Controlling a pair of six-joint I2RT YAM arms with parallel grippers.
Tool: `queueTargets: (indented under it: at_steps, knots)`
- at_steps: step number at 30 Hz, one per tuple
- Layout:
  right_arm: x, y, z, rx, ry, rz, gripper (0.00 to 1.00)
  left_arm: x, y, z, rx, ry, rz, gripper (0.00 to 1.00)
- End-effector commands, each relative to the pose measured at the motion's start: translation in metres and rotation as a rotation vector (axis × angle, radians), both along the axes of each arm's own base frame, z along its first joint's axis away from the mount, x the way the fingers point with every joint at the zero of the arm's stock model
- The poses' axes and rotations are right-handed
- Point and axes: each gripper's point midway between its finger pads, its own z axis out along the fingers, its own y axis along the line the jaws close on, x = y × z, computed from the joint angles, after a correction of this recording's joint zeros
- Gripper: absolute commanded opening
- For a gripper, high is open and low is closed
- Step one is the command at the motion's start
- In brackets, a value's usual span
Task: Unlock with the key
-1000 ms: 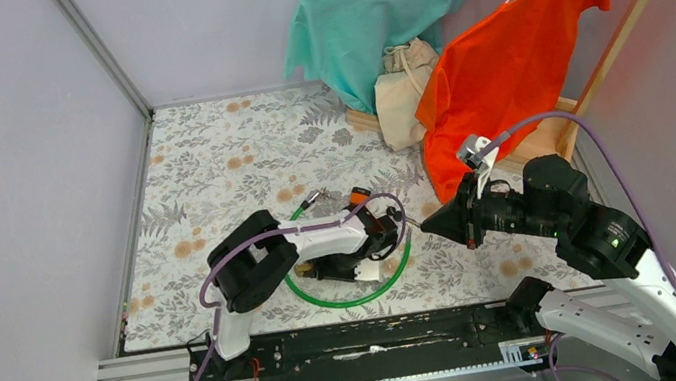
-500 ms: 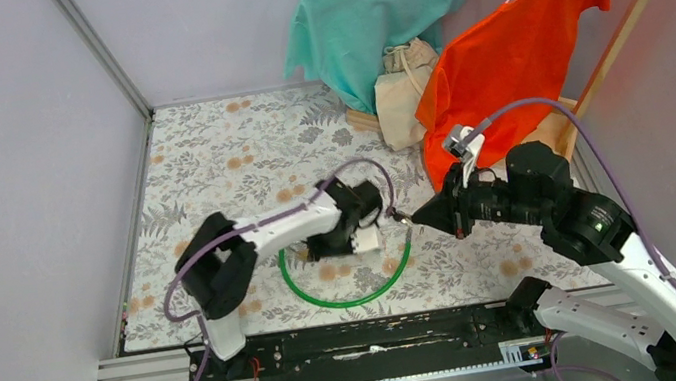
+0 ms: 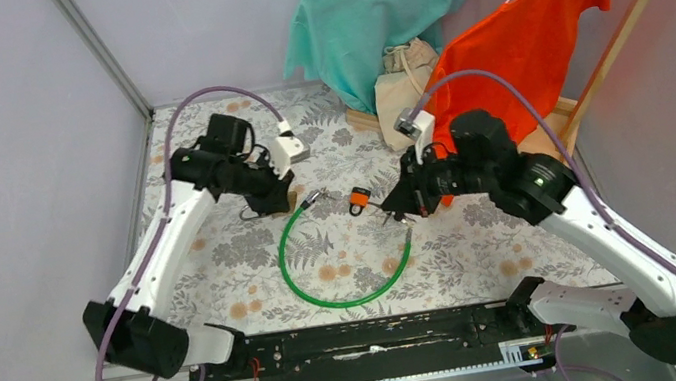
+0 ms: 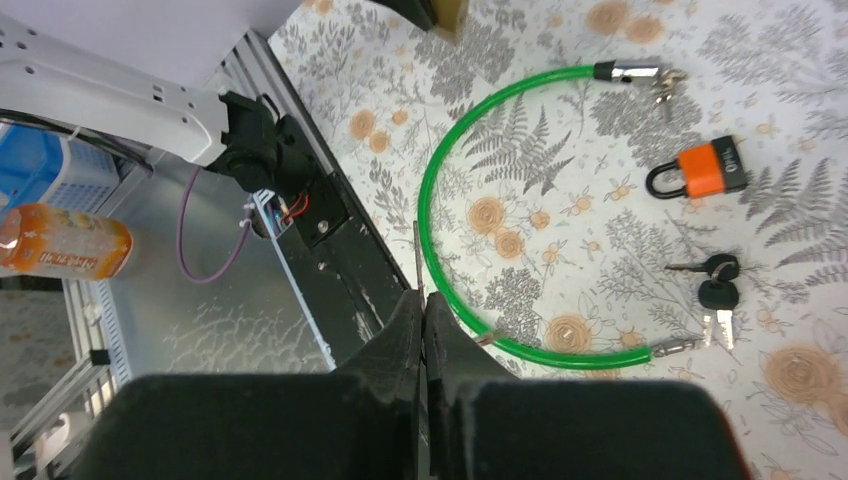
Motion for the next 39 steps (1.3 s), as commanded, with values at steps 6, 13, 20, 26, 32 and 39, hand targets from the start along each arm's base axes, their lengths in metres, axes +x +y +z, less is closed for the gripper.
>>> queueTargets:
  at_steps: [6, 13, 20, 26, 32, 39]
  knots:
    - [-0.002, 0.032, 0.010, 0.071, 0.019, 0.174, 0.00, -0.027, -0.032, 0.066, -0.493, 0.092, -0.141, 0.00]
    - [-0.011, 0.033, 0.003, 0.060, 0.024, 0.247, 0.00, -0.048, -0.050, 0.087, -0.697, 0.266, -0.265, 0.00]
    - [-0.017, 0.043, 0.010, 0.079, 0.042, 0.338, 0.00, -0.058, -0.060, 0.090, -0.726, 0.285, -0.340, 0.00]
    - [-0.016, 0.051, 0.017, 0.082, 0.028, 0.378, 0.00, -0.082, -0.072, 0.087, -0.696, 0.279, -0.436, 0.00]
    - [-0.020, 0.052, 0.002, 0.037, 0.025, 0.397, 0.00, -0.092, -0.075, 0.095, -0.729, 0.265, -0.473, 0.00]
    - [-0.030, 0.053, -0.006, -0.010, 0.002, 0.400, 0.00, -0.101, -0.076, 0.099, -0.736, 0.253, -0.498, 0.00]
